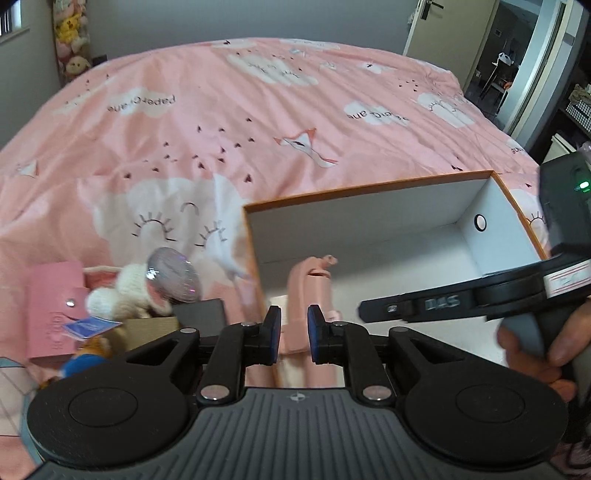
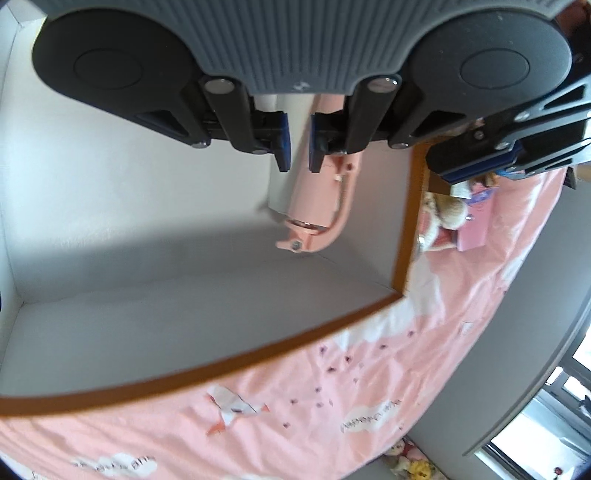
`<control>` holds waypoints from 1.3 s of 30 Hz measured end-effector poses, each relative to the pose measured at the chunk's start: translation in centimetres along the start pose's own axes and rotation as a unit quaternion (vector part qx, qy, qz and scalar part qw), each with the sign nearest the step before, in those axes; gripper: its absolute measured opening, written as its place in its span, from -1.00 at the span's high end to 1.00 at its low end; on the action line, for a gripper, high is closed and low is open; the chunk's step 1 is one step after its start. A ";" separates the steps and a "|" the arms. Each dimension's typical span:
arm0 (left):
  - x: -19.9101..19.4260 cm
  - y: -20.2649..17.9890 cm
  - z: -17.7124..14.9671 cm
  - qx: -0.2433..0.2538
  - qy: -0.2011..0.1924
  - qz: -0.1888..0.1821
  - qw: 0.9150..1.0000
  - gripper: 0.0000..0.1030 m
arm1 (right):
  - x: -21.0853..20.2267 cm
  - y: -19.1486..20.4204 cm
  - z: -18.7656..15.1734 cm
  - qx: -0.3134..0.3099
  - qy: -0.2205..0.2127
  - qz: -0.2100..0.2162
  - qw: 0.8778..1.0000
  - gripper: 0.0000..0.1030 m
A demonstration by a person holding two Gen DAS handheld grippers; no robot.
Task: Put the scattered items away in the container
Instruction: 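Lower pink handheld fan into orange box with left tool and release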
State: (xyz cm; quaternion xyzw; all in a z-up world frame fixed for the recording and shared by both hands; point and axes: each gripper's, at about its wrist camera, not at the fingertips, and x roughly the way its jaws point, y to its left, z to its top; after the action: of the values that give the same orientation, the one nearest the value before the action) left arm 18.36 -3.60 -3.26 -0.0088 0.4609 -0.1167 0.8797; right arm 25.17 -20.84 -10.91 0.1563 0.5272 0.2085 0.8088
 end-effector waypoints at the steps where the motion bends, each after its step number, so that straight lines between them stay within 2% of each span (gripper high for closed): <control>1: -0.2 0.3 0.0 -0.003 -0.002 0.000 1.000 0.68 | -0.3 0.3 0.0 -0.003 -0.002 0.005 1.000 0.74; 3: -0.3 0.9 -0.1 -0.010 -0.002 0.004 1.000 0.67 | -0.7 0.9 -0.1 -0.007 -0.004 0.018 1.000 0.64; 7: -0.5 1.8 -0.5 -0.023 0.002 0.006 1.000 0.67 | -0.2 1.9 0.0 -0.022 0.002 0.025 0.999 0.60; 15: -0.7 2.9 -1.0 -0.035 0.000 -0.003 0.999 0.67 | 0.3 1.6 -0.3 -0.028 0.016 -0.011 0.999 0.72; 19: -0.5 2.9 -1.1 -0.037 0.000 -0.010 0.999 0.67 | 0.6 1.6 -0.2 -0.042 0.018 -0.047 0.998 0.79; 25: -0.4 3.3 -1.1 -0.044 0.002 -0.012 0.999 0.67 | 2.6 1.0 0.3 -0.045 0.034 -0.072 0.996 0.81; 27: -0.4 3.5 -1.1 -0.047 0.001 -0.012 0.999 0.67 | 3.5 0.8 0.3 -0.044 0.042 -0.072 0.996 0.88; 30: -0.3 3.7 -1.1 -0.049 0.001 -0.011 0.999 0.67 | 4.2 0.9 0.5 -0.052 0.040 -0.071 0.995 0.88; 34: -0.1 3.9 -1.1 -0.050 0.004 -0.011 0.999 0.67 | 4.2 1.8 0.9 -0.081 0.022 -0.070 0.994 0.87; 39: 0.1 4.0 -1.1 -0.052 0.005 -0.011 0.999 0.67 | 4.8 3.7 0.9 -0.123 0.020 -0.055 0.991 0.90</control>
State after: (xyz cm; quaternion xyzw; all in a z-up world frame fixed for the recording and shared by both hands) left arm 18.31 0.39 -4.42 -0.0594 0.4706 -0.1022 0.8744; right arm 27.09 -15.24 -12.56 0.0220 0.5211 0.2300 0.8216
